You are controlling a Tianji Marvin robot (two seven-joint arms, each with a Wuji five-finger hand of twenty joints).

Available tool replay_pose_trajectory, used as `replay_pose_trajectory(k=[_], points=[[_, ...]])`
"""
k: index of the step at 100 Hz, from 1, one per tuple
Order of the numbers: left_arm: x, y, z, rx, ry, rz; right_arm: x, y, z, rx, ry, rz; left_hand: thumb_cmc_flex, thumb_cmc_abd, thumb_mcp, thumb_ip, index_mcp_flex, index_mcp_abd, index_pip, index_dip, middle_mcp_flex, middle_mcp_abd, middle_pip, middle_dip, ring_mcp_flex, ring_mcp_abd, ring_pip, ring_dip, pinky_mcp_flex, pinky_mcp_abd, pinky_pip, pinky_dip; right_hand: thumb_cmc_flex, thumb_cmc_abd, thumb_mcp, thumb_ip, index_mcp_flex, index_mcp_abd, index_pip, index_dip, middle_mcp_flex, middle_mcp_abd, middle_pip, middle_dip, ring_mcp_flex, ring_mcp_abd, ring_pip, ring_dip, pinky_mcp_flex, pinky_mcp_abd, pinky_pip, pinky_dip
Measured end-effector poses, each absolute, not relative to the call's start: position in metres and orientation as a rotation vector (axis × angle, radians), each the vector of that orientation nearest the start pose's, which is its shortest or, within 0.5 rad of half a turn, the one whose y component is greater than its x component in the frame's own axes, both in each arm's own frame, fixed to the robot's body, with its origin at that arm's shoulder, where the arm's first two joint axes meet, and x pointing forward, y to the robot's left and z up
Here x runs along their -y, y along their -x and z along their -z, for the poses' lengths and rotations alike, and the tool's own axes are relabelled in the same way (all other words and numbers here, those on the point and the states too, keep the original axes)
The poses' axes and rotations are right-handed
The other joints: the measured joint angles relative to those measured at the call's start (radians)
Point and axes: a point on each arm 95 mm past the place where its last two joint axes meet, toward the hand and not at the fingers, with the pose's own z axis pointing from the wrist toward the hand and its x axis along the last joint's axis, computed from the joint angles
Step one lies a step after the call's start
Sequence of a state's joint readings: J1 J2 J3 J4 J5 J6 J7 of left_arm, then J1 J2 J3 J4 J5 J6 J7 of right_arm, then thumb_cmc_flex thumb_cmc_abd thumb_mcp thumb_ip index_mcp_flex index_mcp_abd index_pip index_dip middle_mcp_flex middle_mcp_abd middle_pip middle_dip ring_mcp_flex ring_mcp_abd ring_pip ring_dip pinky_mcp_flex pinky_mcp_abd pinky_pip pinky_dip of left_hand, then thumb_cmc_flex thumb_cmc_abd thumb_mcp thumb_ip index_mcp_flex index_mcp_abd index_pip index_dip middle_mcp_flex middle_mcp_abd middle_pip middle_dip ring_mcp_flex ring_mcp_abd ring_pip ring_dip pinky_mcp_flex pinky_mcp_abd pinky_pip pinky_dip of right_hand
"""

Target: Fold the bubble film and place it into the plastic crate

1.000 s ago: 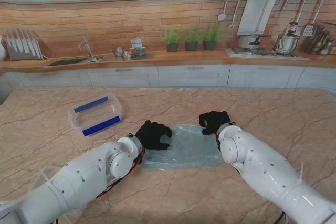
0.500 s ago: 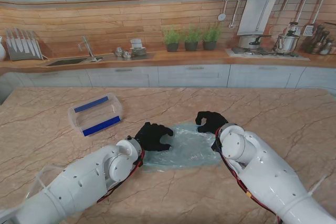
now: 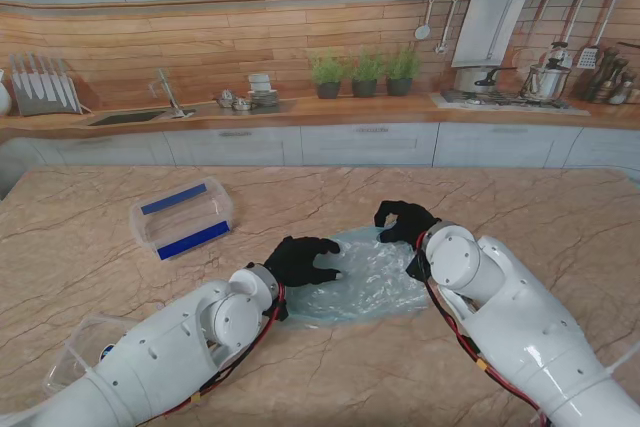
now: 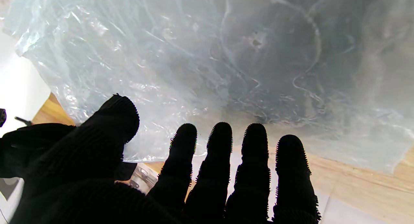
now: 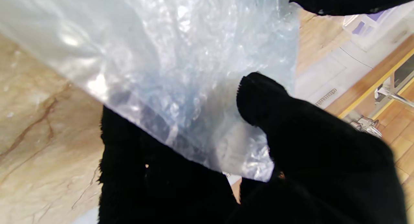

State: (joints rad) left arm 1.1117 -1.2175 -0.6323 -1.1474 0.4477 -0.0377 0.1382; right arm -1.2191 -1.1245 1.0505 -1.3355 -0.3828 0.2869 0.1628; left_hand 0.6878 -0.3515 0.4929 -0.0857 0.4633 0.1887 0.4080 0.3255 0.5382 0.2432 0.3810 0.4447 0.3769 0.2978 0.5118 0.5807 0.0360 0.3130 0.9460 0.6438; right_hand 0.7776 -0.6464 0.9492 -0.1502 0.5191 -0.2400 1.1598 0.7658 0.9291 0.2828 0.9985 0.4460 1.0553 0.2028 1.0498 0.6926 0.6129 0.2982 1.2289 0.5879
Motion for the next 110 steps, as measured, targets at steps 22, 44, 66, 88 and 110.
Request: replay_pose_trajectory(k=[22, 44, 66, 88, 110], points=[[0.138, -0.449, 0.377, -1.518, 1.755, 1.836, 0.004, -0.492, 0.311, 1.64, 2.527, 1.842, 0.029, 0.055, -0.05, 0.0, 0.001, 0.016, -0.001, -0.012, 0.012, 0.014, 0.0, -0.013, 0.002, 0.001, 0.0, 0.0, 0.0, 0.003, 0.002, 0.0, 0.001, 0.0, 0.01, 0.0, 0.0, 0.002, 0.0, -0.008, 0.0, 0.006, 0.0, 0.012, 0.0, 0.0, 0.023, 0.012, 0.002, -0.008, 0.005, 0.001], [0.152, -0.447, 0.377, -1.359, 2.013, 1.873, 0.001, -0.496, 0.302, 1.696, 2.514, 1.817, 0.089, 0.135, -0.187, 0.021, 0.001, 0.022, -0.001, -0.023, 0.012, 0.015, 0.0, -0.014, 0.002, 0.01, 0.01, 0.0, -0.018, 0.005, 0.012, 0.0, 0.001, 0.0, 0.011, 0.0, 0.0, 0.01, -0.002, -0.012, 0.0, 0.007, 0.0, 0.015, 0.02, -0.004, 0.058, 0.025, 0.014, -0.008, 0.033, 0.013], [0.155, -0.447, 0.379, -1.228, 2.181, 1.876, -0.007, -0.494, 0.305, 1.665, 2.521, 1.761, 0.111, 0.208, -0.352, 0.03, 0.001, 0.033, -0.017, -0.039, 0.01, 0.044, -0.001, -0.026, -0.014, 0.012, 0.012, 0.0, -0.058, 0.005, 0.012, -0.001, 0.001, 0.0, 0.011, 0.0, 0.0, 0.042, -0.027, -0.047, -0.001, 0.008, 0.0, 0.016, 0.02, -0.005, 0.068, 0.027, 0.014, -0.008, 0.039, 0.015], [0.148, -0.446, 0.377, -0.991, 2.443, 1.882, -0.017, -0.49, 0.309, 1.491, 2.534, 1.688, 0.11, 0.229, -0.477, 0.03, 0.001, 0.067, -0.071, -0.065, -0.014, 0.06, -0.047, -0.045, -0.054, 0.032, -0.002, 0.0, -0.096, -0.006, -0.016, -0.006, 0.001, 0.0, 0.008, 0.0, -0.029, 0.087, -0.086, -0.115, -0.049, 0.02, -0.014, 0.014, 0.018, -0.005, 0.036, 0.012, -0.002, -0.008, 0.039, 0.015], [0.15, -0.442, 0.374, -1.008, 2.48, 1.879, -0.025, -0.487, 0.31, 1.297, 2.531, 1.619, 0.059, 0.229, -0.49, 0.03, 0.001, 0.075, -0.116, -0.078, -0.038, 0.06, -0.079, -0.072, -0.078, 0.037, -0.037, -0.013, -0.111, -0.005, -0.06, -0.016, -0.045, 0.051, -0.057, 0.042, -0.092, 0.153, -0.23, -0.16, -0.17, 0.022, -0.108, -0.002, -0.054, 0.015, -0.121, -0.051, -0.089, -0.008, -0.044, 0.003]])
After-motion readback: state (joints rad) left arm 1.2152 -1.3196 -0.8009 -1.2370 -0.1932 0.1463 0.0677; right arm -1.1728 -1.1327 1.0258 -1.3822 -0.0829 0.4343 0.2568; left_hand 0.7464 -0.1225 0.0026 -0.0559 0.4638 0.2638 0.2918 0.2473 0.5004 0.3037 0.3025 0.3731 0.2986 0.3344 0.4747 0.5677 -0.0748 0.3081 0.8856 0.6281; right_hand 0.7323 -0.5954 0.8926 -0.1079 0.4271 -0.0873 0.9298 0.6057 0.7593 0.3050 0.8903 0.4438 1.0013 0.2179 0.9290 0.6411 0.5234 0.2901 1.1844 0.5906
